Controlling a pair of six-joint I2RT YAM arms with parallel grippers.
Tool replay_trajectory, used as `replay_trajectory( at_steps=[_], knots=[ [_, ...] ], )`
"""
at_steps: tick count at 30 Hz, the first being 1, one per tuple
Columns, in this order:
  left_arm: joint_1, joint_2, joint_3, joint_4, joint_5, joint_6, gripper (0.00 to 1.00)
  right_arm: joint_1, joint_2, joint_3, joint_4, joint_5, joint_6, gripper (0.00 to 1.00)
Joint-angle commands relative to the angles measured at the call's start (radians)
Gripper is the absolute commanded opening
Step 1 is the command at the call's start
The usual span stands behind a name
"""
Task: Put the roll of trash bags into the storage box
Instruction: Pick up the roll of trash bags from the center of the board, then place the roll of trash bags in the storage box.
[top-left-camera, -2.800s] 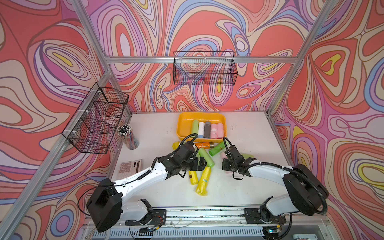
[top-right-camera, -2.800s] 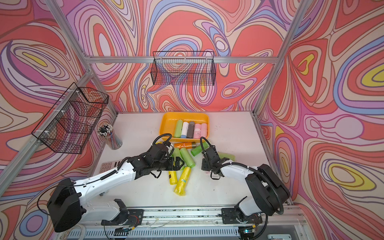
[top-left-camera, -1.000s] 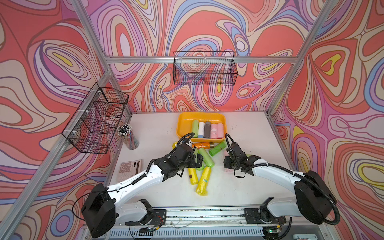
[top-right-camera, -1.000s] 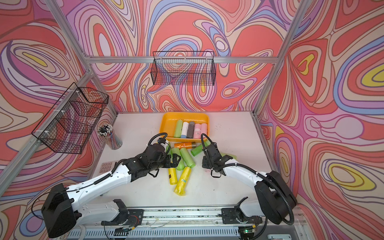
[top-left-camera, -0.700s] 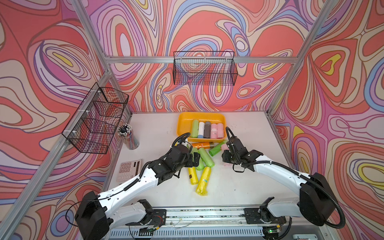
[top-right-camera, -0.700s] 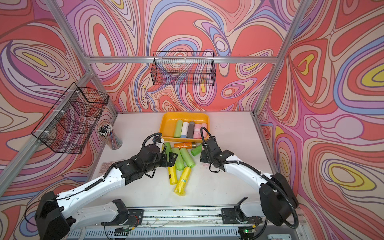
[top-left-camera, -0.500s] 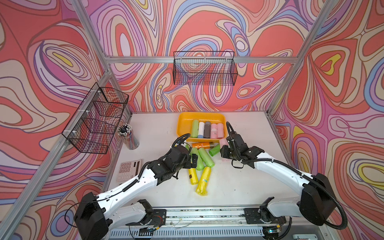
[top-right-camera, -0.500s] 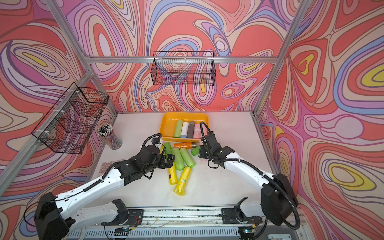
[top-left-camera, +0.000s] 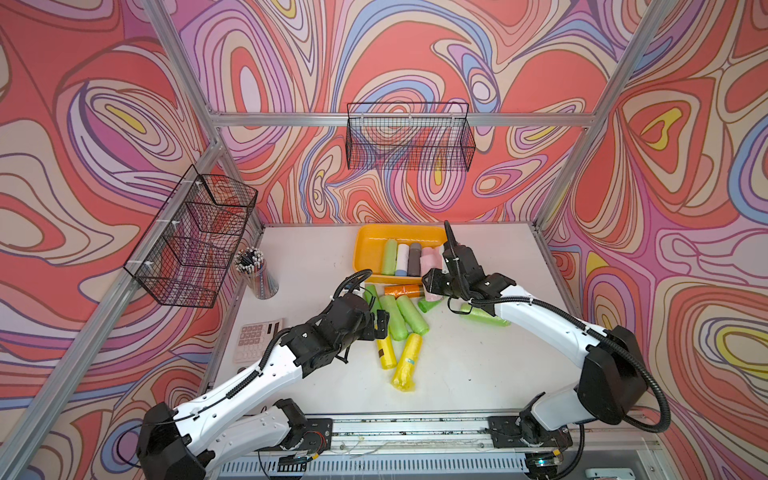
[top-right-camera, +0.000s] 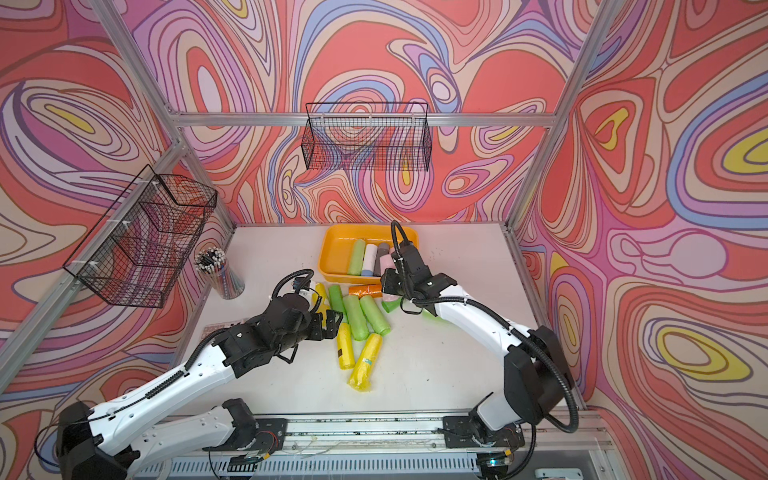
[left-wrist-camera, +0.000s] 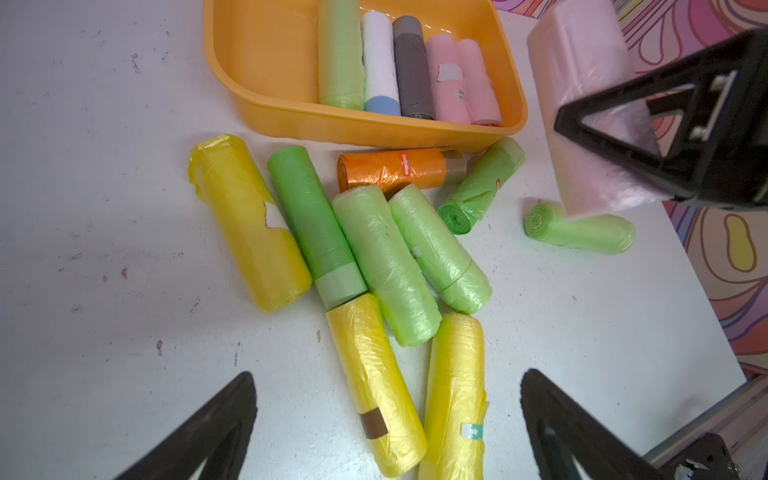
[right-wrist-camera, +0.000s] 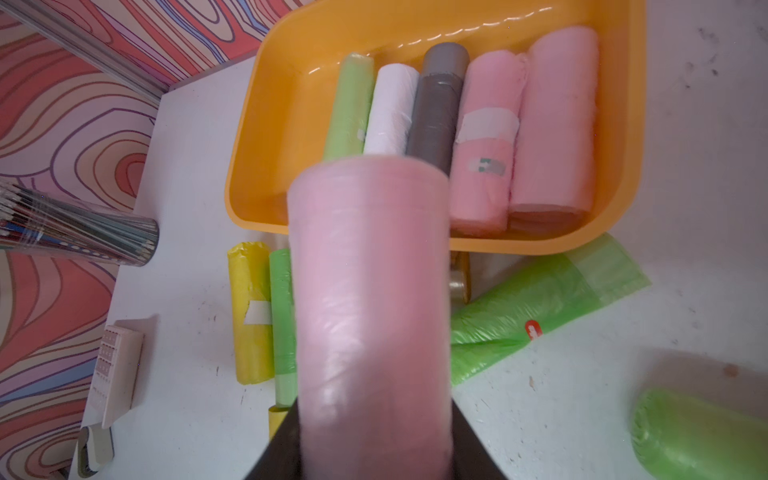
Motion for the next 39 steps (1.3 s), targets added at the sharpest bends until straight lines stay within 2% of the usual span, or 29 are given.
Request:
replay_trajectory(
  at_steps=[1,10,25,32,39],
  knots=[
    [-0.004,-0.032,0.032,-0.078,-0.016,-0.003,1.00,0.004,0.041,0.056,0.086,-0.059,0.004,0.39],
    [-0.002,-0.095,0.026,-0.112,0.023,-0.052,1.00,0.005,0.205,0.196,0.185,-0.134,0.020,0.39],
    [-0.002,-0.079,0.066,-0.147,-0.010,-0.067,1.00,0.003,0.492,0.522,0.174,-0.069,0.001,0.39],
    [-0.003,-0.082,0.071,-0.142,-0.001,-0.069,1.00,0.003,0.670,0.677,0.183,-0.072,0.025,0.39],
    [-0.003,-0.087,0.077,-0.164,-0.008,-0.070,1.00,0.003,0.807,0.771,0.226,-0.058,0.049,0.39]
  ],
)
